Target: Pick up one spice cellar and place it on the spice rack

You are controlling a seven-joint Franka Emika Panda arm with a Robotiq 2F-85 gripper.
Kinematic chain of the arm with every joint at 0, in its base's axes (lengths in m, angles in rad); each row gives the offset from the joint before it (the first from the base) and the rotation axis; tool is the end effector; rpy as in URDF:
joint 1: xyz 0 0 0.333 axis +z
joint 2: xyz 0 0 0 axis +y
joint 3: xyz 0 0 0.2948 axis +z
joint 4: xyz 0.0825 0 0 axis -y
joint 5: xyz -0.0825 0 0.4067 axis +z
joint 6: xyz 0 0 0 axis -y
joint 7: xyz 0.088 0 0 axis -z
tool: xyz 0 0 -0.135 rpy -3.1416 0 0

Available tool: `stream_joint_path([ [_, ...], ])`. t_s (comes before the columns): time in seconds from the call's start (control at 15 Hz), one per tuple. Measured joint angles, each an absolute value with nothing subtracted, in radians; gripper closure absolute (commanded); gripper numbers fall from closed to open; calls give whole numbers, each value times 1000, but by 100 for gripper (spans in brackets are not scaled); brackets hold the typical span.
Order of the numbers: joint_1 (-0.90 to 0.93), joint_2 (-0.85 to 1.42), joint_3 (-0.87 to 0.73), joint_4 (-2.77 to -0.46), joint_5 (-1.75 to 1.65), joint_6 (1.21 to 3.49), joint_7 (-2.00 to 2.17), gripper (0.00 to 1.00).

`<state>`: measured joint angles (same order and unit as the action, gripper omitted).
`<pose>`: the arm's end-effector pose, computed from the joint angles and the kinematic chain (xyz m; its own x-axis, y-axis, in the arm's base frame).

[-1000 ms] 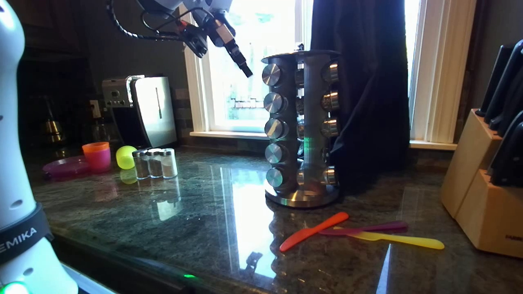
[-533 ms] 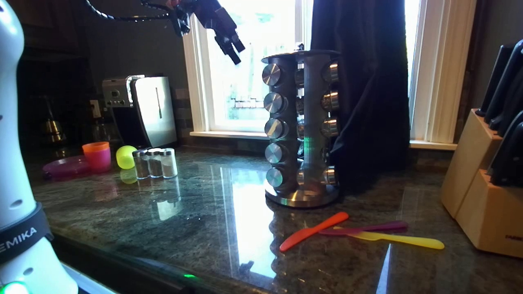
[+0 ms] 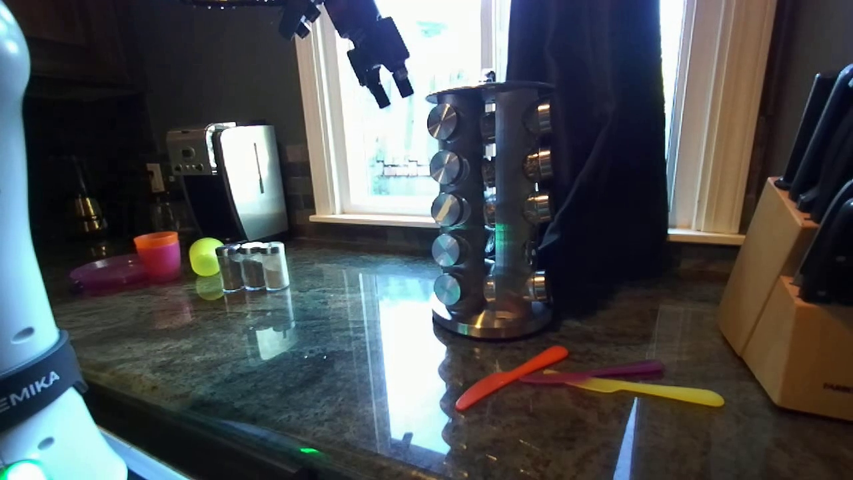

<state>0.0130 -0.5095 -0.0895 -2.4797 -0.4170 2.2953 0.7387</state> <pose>0.4607 -0.0526 0.4503 0.7610 -0.4869 0.4288 -0.5615 -0.8253 0.0595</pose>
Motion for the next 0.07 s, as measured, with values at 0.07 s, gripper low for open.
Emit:
stream_joint_path([
  [0.07, 13, -510, -89, -2481, -415, 2295, 737, 0],
])
